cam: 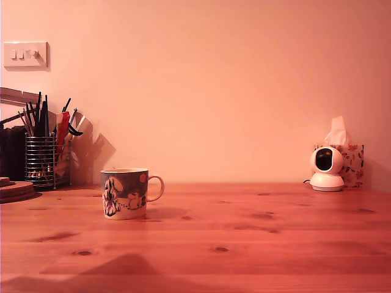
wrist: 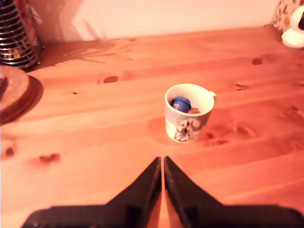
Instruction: Pick up the coffee capsules on the table and drop them inside the coffee cup
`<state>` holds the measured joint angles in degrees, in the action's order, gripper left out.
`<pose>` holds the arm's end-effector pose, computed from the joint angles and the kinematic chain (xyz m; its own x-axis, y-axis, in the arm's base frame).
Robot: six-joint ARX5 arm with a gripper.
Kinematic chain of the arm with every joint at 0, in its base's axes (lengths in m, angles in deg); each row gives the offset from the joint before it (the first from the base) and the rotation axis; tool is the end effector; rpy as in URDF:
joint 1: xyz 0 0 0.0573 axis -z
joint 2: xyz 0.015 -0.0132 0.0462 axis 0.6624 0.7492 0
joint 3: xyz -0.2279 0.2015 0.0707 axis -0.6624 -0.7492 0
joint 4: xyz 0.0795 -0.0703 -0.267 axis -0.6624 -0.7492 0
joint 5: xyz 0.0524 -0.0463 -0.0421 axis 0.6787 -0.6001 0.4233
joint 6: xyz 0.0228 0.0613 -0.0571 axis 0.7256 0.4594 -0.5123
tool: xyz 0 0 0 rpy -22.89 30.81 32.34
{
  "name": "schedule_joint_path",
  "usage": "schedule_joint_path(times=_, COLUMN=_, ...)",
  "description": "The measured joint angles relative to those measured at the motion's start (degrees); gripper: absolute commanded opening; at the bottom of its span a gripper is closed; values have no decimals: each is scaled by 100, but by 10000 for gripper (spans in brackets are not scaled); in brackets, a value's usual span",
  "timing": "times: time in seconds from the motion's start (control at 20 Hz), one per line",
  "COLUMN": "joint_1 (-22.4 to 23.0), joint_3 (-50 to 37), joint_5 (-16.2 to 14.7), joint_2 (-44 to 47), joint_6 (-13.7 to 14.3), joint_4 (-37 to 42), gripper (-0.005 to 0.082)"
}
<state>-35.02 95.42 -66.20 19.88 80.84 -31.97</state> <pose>0.1711 -0.0330 0.2584 0.8886 -0.2864 -0.3583 0.2651 0.9581 -0.1082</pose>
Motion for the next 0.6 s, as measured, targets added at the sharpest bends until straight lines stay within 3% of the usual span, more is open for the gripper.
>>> schedule_joint_path(times=0.2, joint_1=0, joint_3=-9, joint_5=216, joint_2=-634, joint_6=-166, joint_4=-59, gripper=-19)
schedule_joint_path(times=0.6, joint_1=2, joint_3=-9, joint_5=216, joint_2=-1276, joint_6=-227, joint_4=-424, gripper=-18)
